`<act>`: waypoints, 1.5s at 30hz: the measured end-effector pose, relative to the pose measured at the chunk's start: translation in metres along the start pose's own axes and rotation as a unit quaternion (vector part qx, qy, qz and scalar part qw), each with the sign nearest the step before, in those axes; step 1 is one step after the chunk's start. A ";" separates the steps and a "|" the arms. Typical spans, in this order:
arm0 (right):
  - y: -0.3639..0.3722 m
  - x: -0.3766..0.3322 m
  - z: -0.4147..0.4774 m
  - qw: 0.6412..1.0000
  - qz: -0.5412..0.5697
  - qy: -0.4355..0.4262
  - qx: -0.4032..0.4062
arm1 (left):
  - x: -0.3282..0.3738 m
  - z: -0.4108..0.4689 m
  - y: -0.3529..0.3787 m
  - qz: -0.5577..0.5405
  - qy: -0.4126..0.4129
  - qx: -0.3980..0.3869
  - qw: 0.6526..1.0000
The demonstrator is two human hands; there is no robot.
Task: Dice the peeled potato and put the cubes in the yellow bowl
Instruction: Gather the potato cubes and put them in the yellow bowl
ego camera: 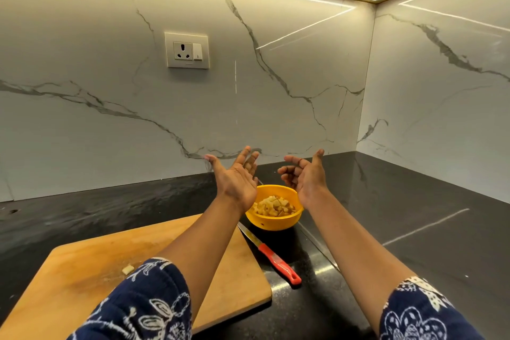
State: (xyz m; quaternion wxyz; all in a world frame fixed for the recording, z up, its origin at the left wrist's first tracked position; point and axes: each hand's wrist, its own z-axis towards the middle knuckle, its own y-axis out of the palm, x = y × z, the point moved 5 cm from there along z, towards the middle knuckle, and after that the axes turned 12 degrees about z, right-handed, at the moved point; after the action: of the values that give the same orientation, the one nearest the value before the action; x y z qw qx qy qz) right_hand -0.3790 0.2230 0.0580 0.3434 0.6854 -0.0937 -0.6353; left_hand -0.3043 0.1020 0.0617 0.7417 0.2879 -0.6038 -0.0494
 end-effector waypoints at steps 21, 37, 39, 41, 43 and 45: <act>0.127 0.108 -0.143 0.616 -0.701 -0.138 -0.331 | 0.100 -0.176 -0.242 0.563 0.027 0.223 0.795; 0.160 0.153 -0.146 0.693 -0.561 -0.021 -0.453 | 0.091 -0.181 -0.249 0.774 -0.022 0.154 0.614; 0.164 0.158 -0.151 0.629 -0.597 -0.068 -0.493 | 0.092 -0.180 -0.249 0.774 -0.021 0.153 0.614; 0.165 0.159 -0.160 0.580 -0.614 -0.107 -0.524 | 0.091 -0.180 -0.249 0.773 -0.018 0.150 0.616; 0.162 0.153 -0.167 0.568 -0.609 -0.126 -0.539 | 0.090 -0.180 -0.250 0.774 -0.015 0.146 0.616; 0.153 0.144 -0.174 0.567 -0.597 -0.127 -0.552 | 0.090 -0.179 -0.250 0.773 -0.015 0.144 0.617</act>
State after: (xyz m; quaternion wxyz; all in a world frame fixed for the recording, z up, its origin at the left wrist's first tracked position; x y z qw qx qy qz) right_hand -0.1440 0.0886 0.0250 0.1821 0.1744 0.6637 -0.7042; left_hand -0.0461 -0.0775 -0.0007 0.4458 -0.1834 -0.6132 0.6258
